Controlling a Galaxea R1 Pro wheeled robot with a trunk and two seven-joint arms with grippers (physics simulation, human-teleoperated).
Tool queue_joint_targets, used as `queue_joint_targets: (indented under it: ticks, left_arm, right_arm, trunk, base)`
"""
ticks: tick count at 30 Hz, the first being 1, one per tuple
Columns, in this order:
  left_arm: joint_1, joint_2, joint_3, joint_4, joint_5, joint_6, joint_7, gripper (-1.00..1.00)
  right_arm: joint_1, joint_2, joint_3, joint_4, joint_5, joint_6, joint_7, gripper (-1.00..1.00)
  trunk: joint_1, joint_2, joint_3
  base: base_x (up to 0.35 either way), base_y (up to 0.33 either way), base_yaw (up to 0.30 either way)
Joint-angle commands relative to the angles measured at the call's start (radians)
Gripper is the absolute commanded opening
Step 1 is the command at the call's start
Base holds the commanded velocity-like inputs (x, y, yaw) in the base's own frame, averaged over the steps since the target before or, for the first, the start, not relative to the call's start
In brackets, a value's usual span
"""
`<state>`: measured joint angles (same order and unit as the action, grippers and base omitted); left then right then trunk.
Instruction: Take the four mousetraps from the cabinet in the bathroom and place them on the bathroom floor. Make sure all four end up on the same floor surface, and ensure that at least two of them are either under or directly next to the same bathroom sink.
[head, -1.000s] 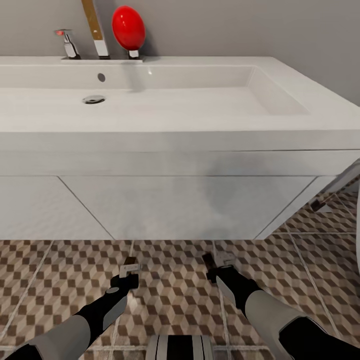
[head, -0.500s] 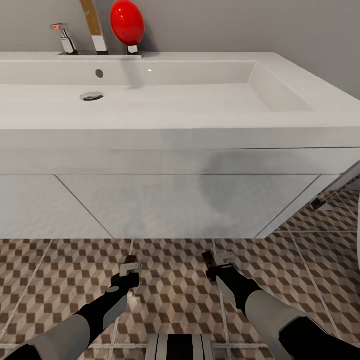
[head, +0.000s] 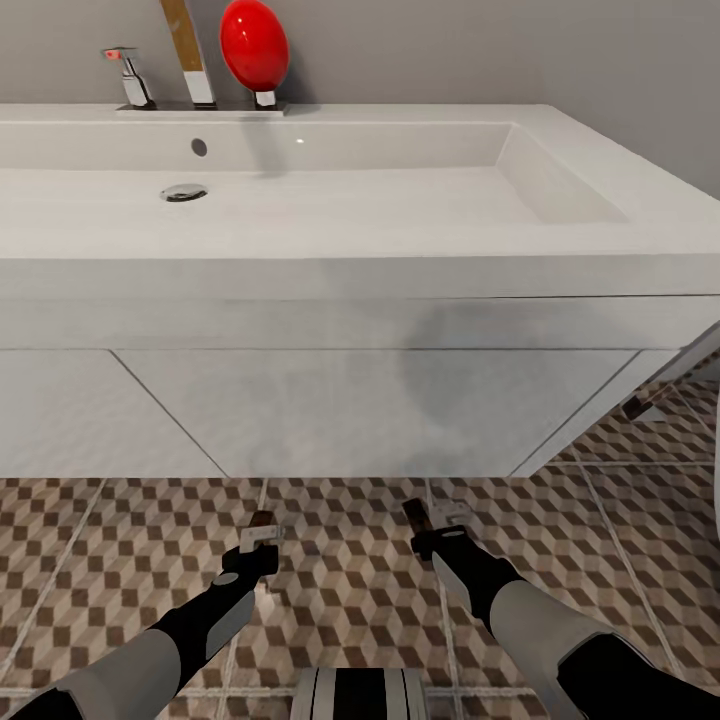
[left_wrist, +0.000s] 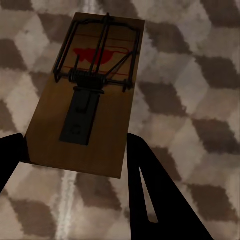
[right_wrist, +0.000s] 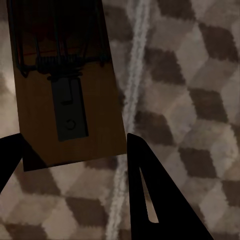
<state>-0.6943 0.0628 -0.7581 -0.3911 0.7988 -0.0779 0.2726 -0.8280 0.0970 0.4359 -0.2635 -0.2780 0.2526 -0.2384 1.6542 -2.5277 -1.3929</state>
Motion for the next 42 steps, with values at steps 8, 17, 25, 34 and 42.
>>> queue_joint_targets:
  ticks: [8,17,25,34,42]
  left_arm:
    - [-0.001,0.002,-0.013,-0.001,0.007,-0.003,0.006,-1.0]
    - [-0.001,0.002,-0.014,-0.002,0.007,-0.004,0.005,-1.0]
    - [-0.001,0.002,-0.014,-0.002,0.007,-0.005,0.005,-1.0]
    - [-0.001,0.002,-0.012,0.01,0.008,-0.057,0.005,-1.0]
    - [-0.001,0.0,-0.011,0.02,0.009,-0.079,0.005,-1.0]
  right_arm:
    - [0.0,-0.001,0.007,-0.002,-0.013,0.0,-0.006,-1.0]
    - [0.0,0.0,0.007,-0.002,-0.013,0.0,-0.006,-1.0]
    - [0.0,0.0,0.007,0.001,-0.013,0.0,-0.006,-1.0]
    - [0.0,-0.004,0.007,0.002,-0.013,0.001,-0.006,-1.0]
    - [0.0,-0.007,0.007,0.003,-0.013,0.001,-0.007,-1.0]
  trunk:
    - [0.0,0.0,-0.001]
    - [0.0,0.0,-0.001]
    - [0.0,0.0,-0.001]
    - [0.0,0.0,-0.001]
    - [0.0,0.0,-0.001]
  base:
    - [0.11,0.0,0.0]
    - [0.14,0.0,0.0]
    - [0.012,0.0,0.0]
    - [0.001,0.0,0.0]
    - [0.0,0.0,0.0]
